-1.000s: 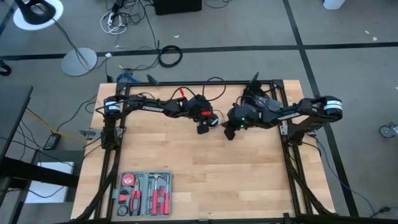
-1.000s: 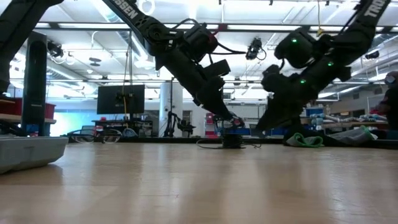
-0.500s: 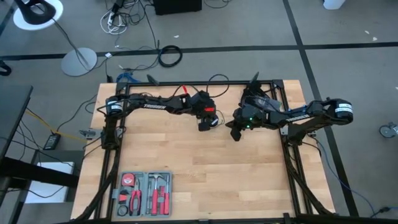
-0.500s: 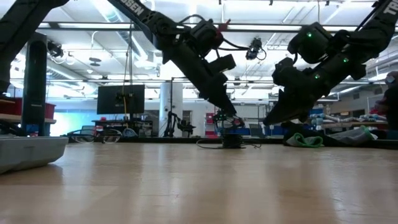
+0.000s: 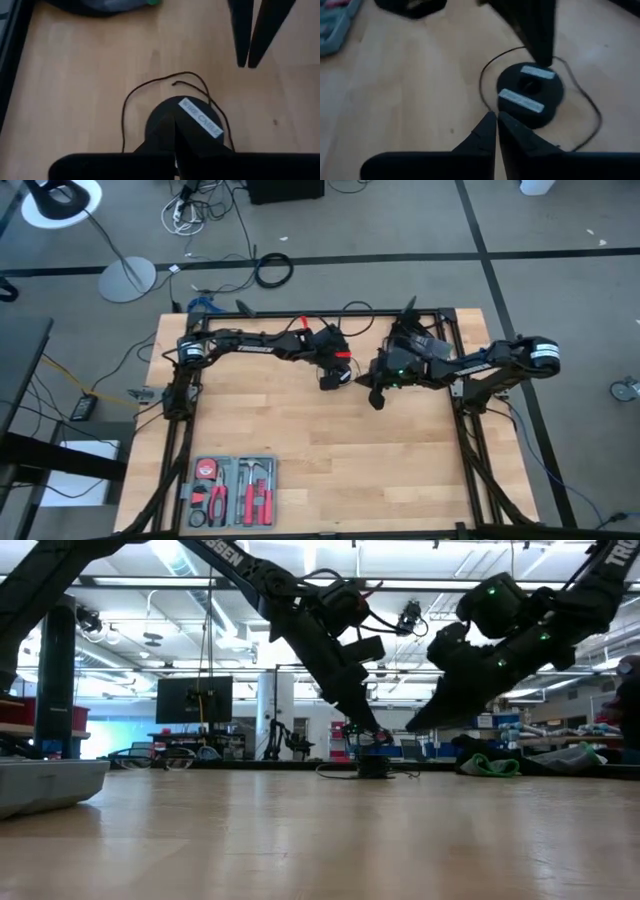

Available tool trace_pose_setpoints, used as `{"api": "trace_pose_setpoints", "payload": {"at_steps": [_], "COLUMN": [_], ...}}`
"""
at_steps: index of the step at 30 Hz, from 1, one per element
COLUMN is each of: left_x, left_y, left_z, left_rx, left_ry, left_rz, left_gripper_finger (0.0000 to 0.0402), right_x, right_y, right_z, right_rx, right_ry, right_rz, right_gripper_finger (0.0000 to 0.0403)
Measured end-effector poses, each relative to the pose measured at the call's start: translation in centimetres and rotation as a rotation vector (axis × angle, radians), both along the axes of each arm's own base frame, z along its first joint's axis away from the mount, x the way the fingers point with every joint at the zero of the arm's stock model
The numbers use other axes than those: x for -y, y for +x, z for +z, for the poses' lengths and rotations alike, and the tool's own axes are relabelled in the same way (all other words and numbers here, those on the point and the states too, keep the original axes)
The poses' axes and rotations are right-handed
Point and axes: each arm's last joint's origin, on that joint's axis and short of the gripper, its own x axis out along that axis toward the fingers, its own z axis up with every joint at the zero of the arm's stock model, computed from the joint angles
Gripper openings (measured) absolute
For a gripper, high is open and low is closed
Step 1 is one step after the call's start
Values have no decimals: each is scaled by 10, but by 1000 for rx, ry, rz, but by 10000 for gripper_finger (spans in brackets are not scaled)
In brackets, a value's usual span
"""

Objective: Coil cords
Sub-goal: Uncoil the black wire from the black spool

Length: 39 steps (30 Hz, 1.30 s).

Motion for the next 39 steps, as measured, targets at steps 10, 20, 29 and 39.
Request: {"api": "trace_pose_setpoints", "payload": {"at_steps": [10, 20, 29, 39], "left_x": [1, 1, 1, 1], "left_y": [-1, -3, -3, -3], "left_z": [-1, -3, -3, -3], "left_rx": [-15, -37, -36, -38], "left_ry": [-22, -30, -30, -31], "left_rz": [18, 21, 21, 21], "left_gripper_finger": [0, 0, 0, 0], "right_x": [6, 13, 15, 19], "right_y": [45, 47, 48, 51], "right_z": [-19, -26, -25, -43], "right_rx": [-106, -293, -295, -334], "right_ry": [-45, -78, -177, -142], "right_rz": [58, 69, 109, 138], "right_gripper_finger": [105, 153, 154, 134]}}
